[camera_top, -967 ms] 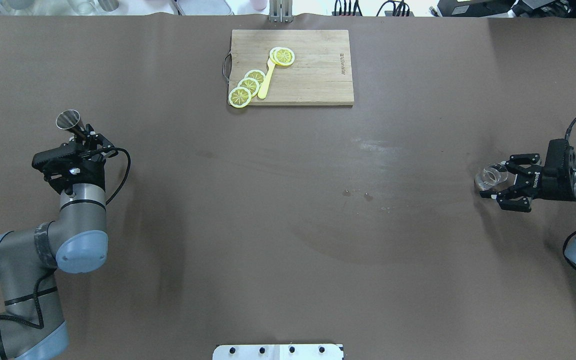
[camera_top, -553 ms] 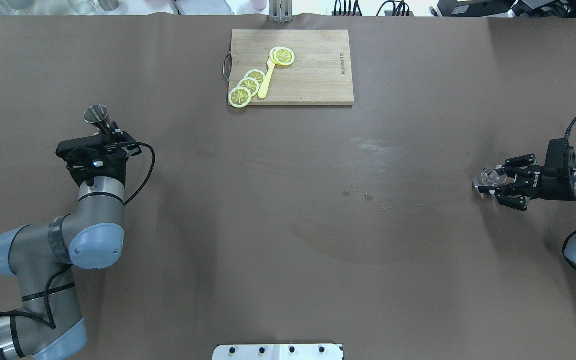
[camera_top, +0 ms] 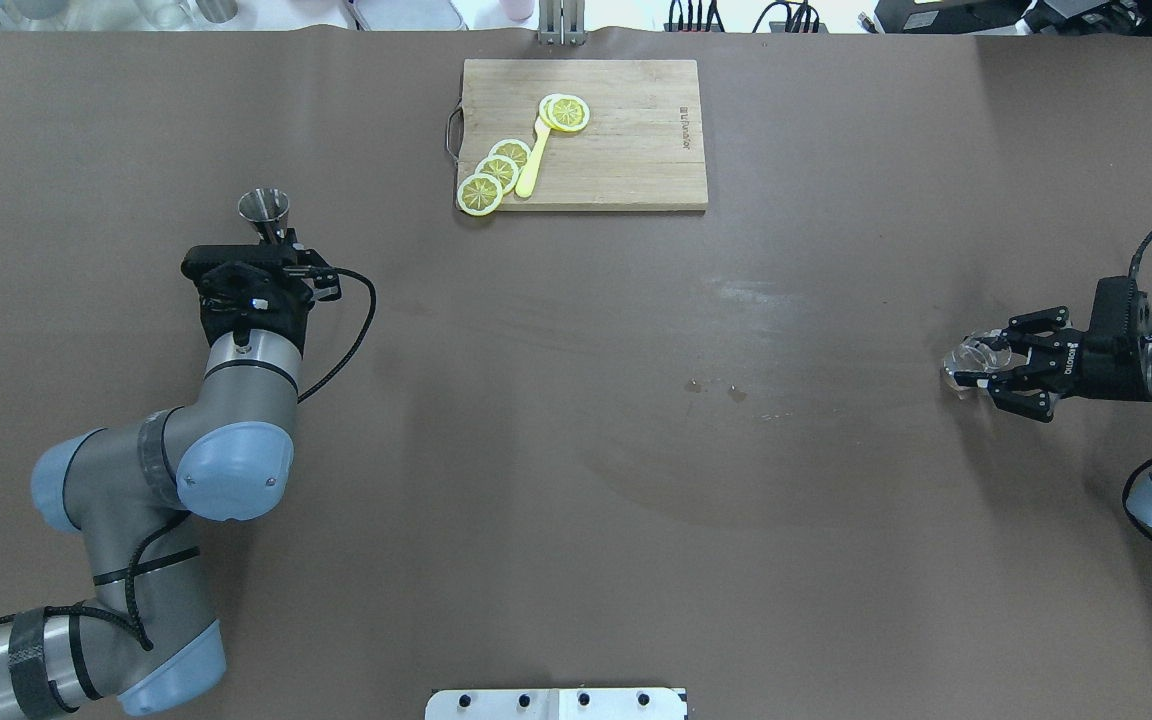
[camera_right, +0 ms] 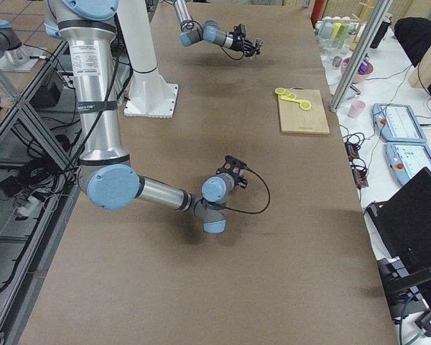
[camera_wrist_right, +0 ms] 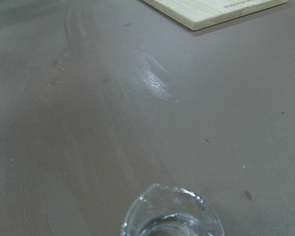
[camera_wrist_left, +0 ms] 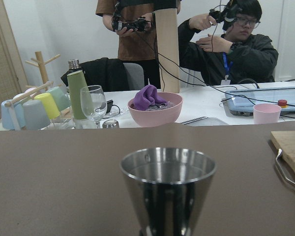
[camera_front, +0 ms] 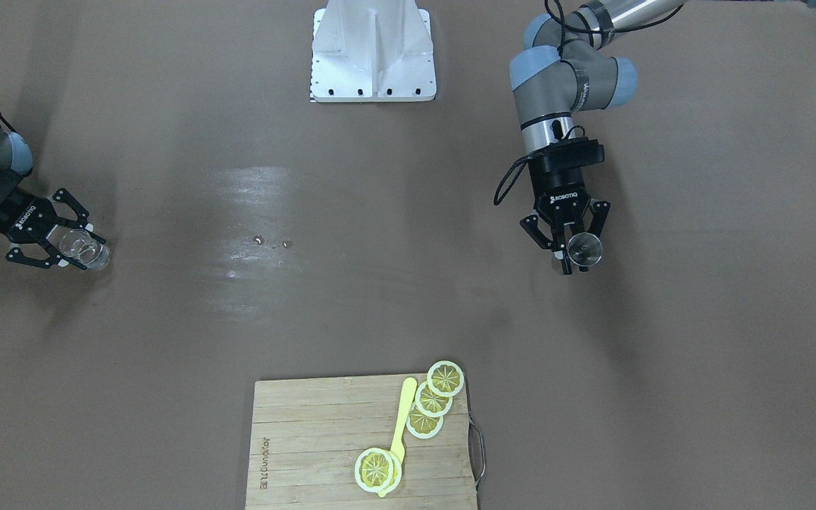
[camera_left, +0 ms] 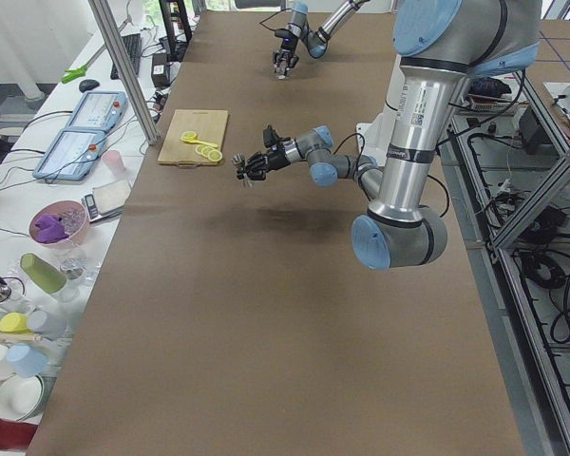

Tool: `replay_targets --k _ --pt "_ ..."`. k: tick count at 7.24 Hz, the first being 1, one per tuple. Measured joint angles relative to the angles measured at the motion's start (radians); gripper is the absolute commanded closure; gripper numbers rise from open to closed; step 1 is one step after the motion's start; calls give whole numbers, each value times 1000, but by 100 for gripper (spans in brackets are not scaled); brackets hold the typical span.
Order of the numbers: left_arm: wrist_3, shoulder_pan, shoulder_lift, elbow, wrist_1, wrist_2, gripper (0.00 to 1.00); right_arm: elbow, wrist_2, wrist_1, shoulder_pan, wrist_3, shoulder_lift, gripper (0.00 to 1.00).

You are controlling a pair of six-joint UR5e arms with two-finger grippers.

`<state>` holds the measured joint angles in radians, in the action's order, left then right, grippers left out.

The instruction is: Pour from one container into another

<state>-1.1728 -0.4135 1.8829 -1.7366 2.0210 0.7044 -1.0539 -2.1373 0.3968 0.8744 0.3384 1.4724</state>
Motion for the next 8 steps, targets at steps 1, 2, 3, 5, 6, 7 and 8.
replay_targets --k 1,2,3,5,6,7,8 --pt "92 -7 14 -18 18 44 100 -9 -6 2 0 -4 1 100" --pt "185 -17 29 -31 58 106 100 -26 -21 -3 5 -6 1 100" --pt "275 -34 45 -35 114 185 100 -52 -43 -24 18 -8 0 100" --pt "438 -71 81 -29 189 326 100 -131 -96 -145 50 -11 -19 100" --pt "521 -86 104 -16 217 379 100 -198 -120 -248 59 -13 -28 100" --pt "596 -102 128 4 250 443 100 -282 -133 -375 62 -22 -32 100" --pt "659 -115 152 28 282 512 100 -364 -143 -515 62 -51 -38 100"
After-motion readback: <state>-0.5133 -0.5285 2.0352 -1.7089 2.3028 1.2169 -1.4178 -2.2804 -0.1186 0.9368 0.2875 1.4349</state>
